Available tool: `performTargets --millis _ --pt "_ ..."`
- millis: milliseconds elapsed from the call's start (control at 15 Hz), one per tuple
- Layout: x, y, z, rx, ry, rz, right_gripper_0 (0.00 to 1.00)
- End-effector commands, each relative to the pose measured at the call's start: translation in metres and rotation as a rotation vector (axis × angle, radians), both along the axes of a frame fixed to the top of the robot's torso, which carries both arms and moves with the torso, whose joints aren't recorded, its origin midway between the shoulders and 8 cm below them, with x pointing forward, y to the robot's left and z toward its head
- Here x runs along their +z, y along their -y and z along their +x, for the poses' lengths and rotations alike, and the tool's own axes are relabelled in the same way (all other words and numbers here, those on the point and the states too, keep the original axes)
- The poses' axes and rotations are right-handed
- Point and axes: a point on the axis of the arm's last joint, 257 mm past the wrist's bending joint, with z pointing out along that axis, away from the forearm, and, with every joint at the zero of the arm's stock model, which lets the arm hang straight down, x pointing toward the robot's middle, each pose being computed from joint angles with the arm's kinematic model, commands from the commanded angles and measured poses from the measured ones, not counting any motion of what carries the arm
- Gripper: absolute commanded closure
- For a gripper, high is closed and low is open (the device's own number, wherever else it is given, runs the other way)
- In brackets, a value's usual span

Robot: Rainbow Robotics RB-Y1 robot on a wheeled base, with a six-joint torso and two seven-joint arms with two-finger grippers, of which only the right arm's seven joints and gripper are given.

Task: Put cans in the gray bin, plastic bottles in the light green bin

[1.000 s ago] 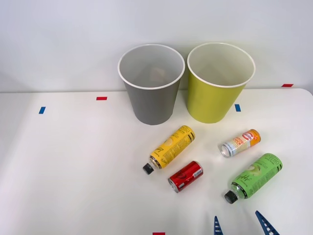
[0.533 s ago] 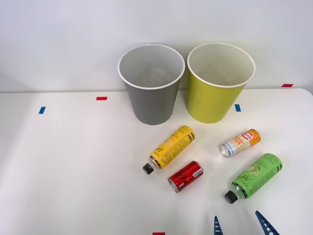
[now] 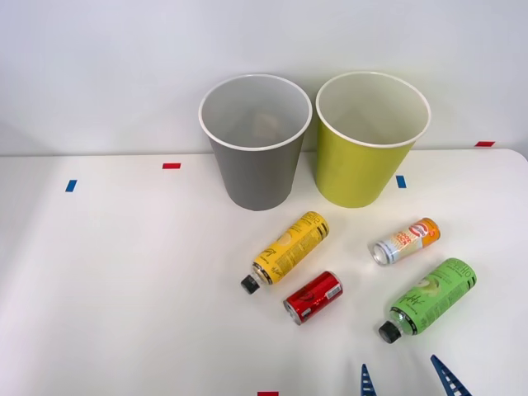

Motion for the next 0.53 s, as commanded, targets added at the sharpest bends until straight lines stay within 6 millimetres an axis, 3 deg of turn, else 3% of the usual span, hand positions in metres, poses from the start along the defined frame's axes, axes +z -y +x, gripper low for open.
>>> performTargets --millis 67,133,200,533 --pt "0.0 0.0 0.0 0.0 0.0 0.0 0.0" --pt "-0.02 0.003 -0.005 -0.01 -0.05 -0.005 0.0" --pt "-0.024 0.004 -0.007 -0.01 -0.054 -0.011 0.0" --pt "-0.003 0.013 0.005 -0.031 -0.037 -0.005 0.0"
